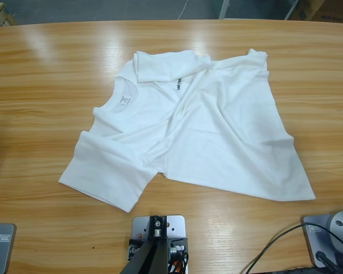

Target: Fold clothes

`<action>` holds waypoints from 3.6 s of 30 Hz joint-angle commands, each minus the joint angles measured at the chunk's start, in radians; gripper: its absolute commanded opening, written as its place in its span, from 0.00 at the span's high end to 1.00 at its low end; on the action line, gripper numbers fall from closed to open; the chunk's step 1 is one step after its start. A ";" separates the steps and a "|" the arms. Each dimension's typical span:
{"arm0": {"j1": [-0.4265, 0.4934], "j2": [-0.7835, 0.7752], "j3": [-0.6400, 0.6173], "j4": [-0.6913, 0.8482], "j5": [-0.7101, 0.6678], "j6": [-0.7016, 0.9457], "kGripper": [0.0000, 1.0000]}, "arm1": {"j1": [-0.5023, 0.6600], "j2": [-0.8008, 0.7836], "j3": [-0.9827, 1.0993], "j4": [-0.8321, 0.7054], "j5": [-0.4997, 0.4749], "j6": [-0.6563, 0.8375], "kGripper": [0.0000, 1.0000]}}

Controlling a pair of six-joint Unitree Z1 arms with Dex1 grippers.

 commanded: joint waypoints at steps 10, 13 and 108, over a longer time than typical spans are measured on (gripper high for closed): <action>-0.357 0.186 0.051 -0.151 0.035 -0.370 0.04 | 0.125 -0.025 0.044 0.099 0.212 0.458 0.01; -0.426 0.251 0.063 -0.187 0.109 -0.470 0.04 | 0.149 -0.006 0.177 -0.028 0.257 0.618 0.01; -0.114 1.217 -1.074 0.225 -0.099 1.226 0.41 | 0.245 0.595 -0.069 -0.175 0.116 0.414 0.00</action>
